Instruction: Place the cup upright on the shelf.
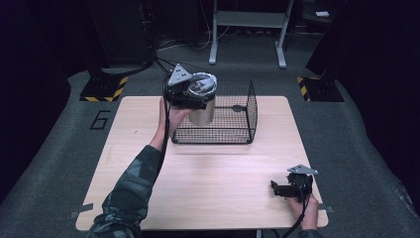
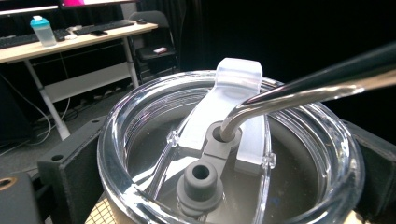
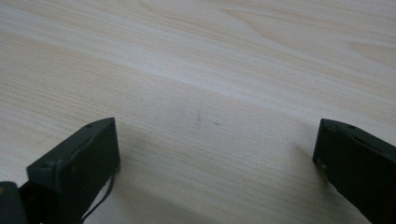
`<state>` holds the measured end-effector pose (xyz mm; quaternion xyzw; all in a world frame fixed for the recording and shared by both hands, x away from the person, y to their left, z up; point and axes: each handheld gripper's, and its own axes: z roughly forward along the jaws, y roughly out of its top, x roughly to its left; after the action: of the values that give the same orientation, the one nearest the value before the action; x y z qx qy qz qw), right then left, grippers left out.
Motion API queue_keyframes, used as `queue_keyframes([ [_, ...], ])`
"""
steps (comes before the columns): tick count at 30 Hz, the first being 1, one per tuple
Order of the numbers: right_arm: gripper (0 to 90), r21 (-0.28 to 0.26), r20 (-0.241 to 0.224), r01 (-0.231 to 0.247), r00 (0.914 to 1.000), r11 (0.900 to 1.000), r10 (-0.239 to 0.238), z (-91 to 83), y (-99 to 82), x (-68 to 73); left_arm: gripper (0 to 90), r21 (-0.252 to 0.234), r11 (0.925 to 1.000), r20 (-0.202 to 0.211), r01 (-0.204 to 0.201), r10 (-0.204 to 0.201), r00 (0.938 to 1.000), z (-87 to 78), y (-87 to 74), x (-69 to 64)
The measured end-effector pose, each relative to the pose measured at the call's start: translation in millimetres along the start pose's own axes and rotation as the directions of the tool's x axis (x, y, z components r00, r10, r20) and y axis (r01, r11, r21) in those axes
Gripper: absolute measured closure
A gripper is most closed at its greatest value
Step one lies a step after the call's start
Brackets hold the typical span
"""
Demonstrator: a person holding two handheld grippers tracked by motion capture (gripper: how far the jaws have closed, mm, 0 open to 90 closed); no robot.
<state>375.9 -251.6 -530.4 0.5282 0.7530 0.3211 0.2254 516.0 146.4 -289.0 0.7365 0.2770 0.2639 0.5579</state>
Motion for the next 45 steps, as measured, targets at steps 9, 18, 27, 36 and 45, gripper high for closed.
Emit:
queue_keyframes([
  [9,0.1,0.003,-0.002,-0.007,1.0000,1.0000,0.007,-0.3,0.3,0.3,3.9,-0.003,0.9995,-0.037,0.031,-0.031,0.9988,20.3,-6.5,10.9],
  [18,0.4,0.001,-0.006,-0.003,1.0000,1.0000,0.003,-0.3,0.3,0.2,3.8,0.000,0.9965,-0.067,0.083,-0.083,0.9943,42.5,-16.9,15.5],
  [27,0.4,0.000,-0.006,-0.001,1.0000,1.0000,0.001,-0.2,0.3,0.1,3.9,0.038,0.9938,-0.077,0.105,-0.102,0.9918,63.6,-26.2,17.0],
  [36,0.4,0.000,-0.006,-0.001,1.0000,1.0000,0.001,-0.2,0.2,0.1,3.9,0.053,0.9929,-0.107,0.107,-0.101,0.9892,75.1,-30.9,19.5],
  [45,0.7,-0.002,-0.008,0.002,1.0000,1.0000,-0.002,-0.3,0.2,0.1,3.8,0.077,0.9891,-0.132,0.125,-0.114,0.9846,87.8,-42.4,26.9],
])
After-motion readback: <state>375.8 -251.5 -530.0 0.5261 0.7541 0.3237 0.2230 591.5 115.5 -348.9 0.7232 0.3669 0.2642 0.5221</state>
